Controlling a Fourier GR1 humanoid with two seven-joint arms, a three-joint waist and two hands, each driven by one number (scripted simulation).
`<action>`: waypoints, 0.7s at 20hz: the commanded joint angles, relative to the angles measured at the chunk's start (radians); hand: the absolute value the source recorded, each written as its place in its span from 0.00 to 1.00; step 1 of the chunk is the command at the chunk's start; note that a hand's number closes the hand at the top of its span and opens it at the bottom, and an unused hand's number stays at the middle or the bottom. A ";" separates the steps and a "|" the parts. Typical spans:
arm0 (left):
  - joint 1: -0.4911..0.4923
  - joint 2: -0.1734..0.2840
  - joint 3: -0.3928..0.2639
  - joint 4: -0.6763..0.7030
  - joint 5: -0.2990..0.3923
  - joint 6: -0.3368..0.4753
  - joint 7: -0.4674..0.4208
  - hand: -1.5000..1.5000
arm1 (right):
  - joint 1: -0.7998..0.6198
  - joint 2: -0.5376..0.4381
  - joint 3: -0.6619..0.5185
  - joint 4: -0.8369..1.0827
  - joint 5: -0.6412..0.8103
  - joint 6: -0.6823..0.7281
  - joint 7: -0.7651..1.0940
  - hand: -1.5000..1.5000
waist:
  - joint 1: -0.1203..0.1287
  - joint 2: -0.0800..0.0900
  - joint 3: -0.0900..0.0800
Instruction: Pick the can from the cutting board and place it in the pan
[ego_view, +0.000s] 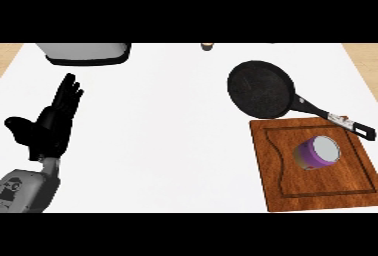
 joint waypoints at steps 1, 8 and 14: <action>0.030 -0.025 -0.023 -0.012 -0.023 0.006 -0.009 0.50 | 0.017 -0.168 -0.050 -0.026 0.038 0.101 0.027 0.00 | 0.008 -0.001 -0.002; -0.058 -0.036 0.017 0.049 -0.026 -0.043 0.009 0.50 | -0.128 -0.291 -0.039 -0.026 0.026 0.220 0.213 0.00 | 0.022 0.004 -0.002; -0.069 -0.031 0.058 0.033 -0.041 -0.057 0.042 0.50 | -0.282 -0.238 0.052 -0.105 0.089 0.155 0.325 0.00 | 0.034 0.005 -0.001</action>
